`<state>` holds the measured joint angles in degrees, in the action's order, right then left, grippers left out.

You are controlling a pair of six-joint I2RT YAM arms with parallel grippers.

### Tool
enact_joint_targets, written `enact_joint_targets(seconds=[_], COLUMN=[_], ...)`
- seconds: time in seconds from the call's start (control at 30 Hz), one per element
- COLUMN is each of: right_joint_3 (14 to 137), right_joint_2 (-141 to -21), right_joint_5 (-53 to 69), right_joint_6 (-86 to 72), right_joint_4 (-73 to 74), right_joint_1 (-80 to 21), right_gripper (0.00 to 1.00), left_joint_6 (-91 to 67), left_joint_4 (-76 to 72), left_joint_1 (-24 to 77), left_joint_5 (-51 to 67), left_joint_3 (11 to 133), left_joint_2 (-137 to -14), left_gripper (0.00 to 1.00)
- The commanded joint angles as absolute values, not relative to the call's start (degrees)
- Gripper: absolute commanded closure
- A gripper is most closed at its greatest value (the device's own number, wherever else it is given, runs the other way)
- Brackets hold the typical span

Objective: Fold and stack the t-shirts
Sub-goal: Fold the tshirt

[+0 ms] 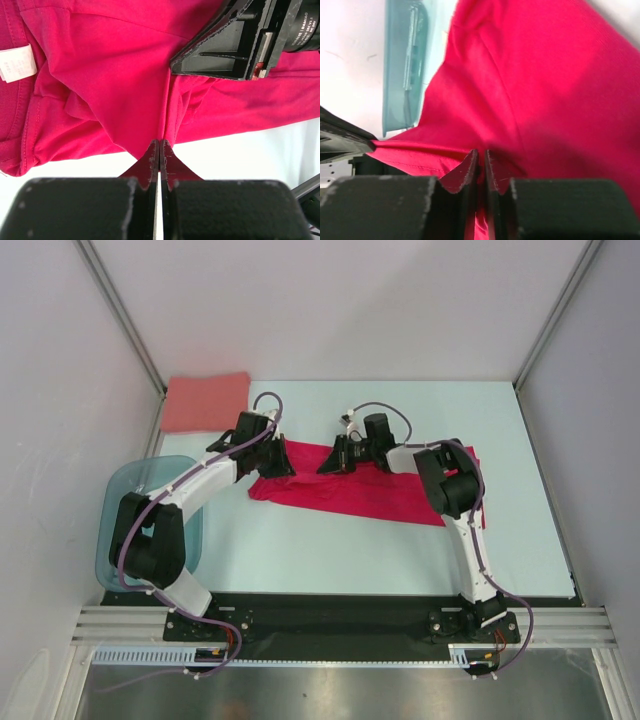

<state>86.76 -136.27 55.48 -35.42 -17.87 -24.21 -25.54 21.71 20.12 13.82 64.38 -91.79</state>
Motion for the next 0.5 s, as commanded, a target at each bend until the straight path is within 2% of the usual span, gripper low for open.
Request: enact_joint_targets(seconds=[0.0, 0.23, 0.47], right_joint_3=[86.14, 84.12, 79.64], right_joint_2=[-130.61, -124.37, -121.29], right_joint_5=[53.44, 49.41, 48.43], right_joint_6=[-31.82, -29.09, -33.13], right_joint_4=[-14.86, -8.35, -10.89], right_joint_1=[-24.17, -24.52, -25.22], right_gripper=[0.88, 0.95, 1.00], left_joint_6=[-26.28, -26.89, -27.86], left_joint_4=[20.92, 21.88, 22.24], left_joint_1=[20.04, 19.95, 19.16], left_joint_5=[13.63, 12.48, 11.43], left_joint_3=[64.25, 63.99, 62.93], left_joint_2=[-88.86, -88.51, -87.98], left_gripper=[1.00, 1.00, 1.00])
